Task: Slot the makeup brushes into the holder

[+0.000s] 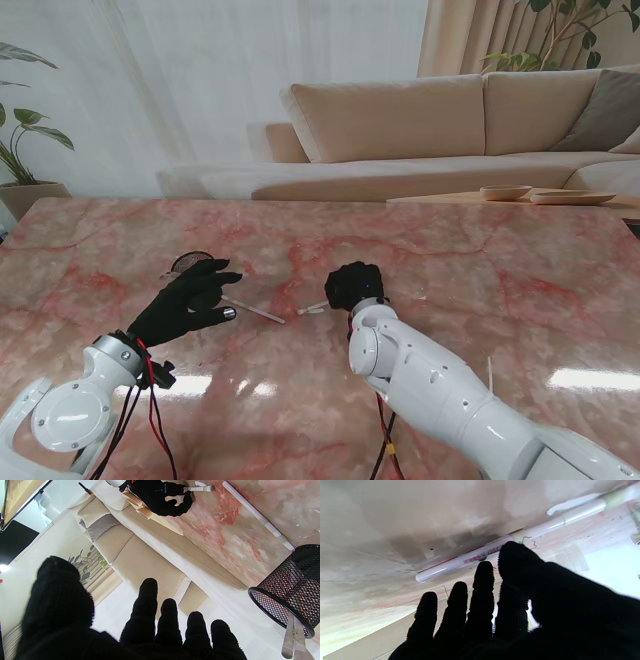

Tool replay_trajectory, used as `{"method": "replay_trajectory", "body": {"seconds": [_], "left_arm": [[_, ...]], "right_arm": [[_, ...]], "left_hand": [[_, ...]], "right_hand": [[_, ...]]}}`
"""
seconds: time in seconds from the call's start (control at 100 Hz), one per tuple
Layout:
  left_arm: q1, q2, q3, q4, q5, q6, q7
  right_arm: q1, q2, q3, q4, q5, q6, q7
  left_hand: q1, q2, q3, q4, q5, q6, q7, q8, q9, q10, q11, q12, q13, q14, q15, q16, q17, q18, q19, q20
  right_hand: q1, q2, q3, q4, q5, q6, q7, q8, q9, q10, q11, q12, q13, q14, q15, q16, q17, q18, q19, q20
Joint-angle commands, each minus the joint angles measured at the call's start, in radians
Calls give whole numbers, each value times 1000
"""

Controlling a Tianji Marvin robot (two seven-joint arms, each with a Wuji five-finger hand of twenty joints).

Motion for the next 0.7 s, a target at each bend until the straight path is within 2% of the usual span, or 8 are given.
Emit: {"method": "replay_trajectory", "body": {"seconds": [0.0, 0.07, 0.17, 0.42, 0.48, 0.52, 0.59, 0.69], "left_arm": [[3, -3, 3, 1, 0, 1, 2], [3, -3, 3, 1, -1, 0, 2], [2, -3, 2, 2, -1, -2, 2], [2, -2, -3, 1, -2, -2, -2], [2, -2, -3, 1, -2, -3, -2], [2, -2, -2, 2, -2, -3, -2], [1, -2, -1, 3, -1, -3, -2], [1, -2, 0, 3, -3, -3, -3]], "right_arm": [[-10, 1, 2, 1, 0, 2, 9], [-10, 3, -2, 3, -5, -6, 9], [-7, 5, -11, 12, -11, -22, 13], [-12, 15, -19, 7, -21, -37, 29], [-12, 18, -20, 5, -27, -37, 31], [-14, 18, -20, 5, -27, -39, 31], [-15, 17, -24, 12, -31, -38, 27], [-17, 14, -33, 26, -33, -41, 22]], "left_hand": [[-1, 28, 11, 32, -7, -33, 8, 12, -19, 2, -24, 2, -33, -54, -14, -6, -10, -14, -37, -14], [-1, 29, 11, 32, -7, -31, 8, 12, -19, 2, -24, 2, -33, -54, -14, -6, -10, -14, -38, -14], [3, 28, 12, 32, -7, -29, 8, 12, -19, 3, -23, 2, -33, -54, -14, -6, -10, -14, -39, -15], [7, 26, 12, 31, -7, -28, 7, 12, -21, 5, -25, 1, -36, -54, -17, -7, -9, -16, -42, -21], [7, 27, 12, 31, -8, -29, 7, 12, -21, 5, -26, 0, -36, -53, -17, -7, -9, -15, -43, -22], [9, 27, 12, 31, -7, -29, 7, 12, -21, 6, -26, 0, -35, -54, -17, -8, -9, -15, -44, -23], [8, 27, 11, 31, -7, -31, 7, 12, -21, 4, -26, 0, -35, -55, -18, -8, -9, -16, -45, -25], [7, 27, 11, 30, -7, -31, 7, 12, -21, 3, -26, 0, -35, -57, -18, -8, -8, -16, -46, -27]], "right_hand": [[37, 38, -30, 22, 78, -61, 52, -26, 22, 1, -12, 11, 0, -21, 9, 21, -5, -23, -15, 32], [50, 28, -59, 14, 21, -26, 55, -206, 18, -1, -34, -54, 3, -17, 7, 21, -1, -17, -20, 36], [61, -30, -20, 20, -72, 18, -8, -329, 8, 1, -53, -73, 4, -9, -6, 14, 0, -9, -27, 33], [-6, -23, 55, 163, -102, 90, -300, -268, -20, 0, -82, -81, -9, 1, -30, 5, -11, -1, -50, 31], [-22, -37, 44, 159, -91, 85, -303, -267, -18, 1, -83, -82, -9, 1, -30, 5, -10, 1, -50, 31], [-18, -51, 12, 102, -88, 75, -285, -272, -19, 3, -86, -82, -9, 1, -31, 6, -10, 2, -54, 32], [6, -72, -34, 36, -88, 54, -148, -341, -12, 2, -84, -77, -7, 3, -31, 6, -9, 3, -57, 37], [29, -84, -90, 10, -83, 10, 17, -394, -3, 3, -83, -76, -2, 4, -32, 7, -7, 4, -58, 39]]}}
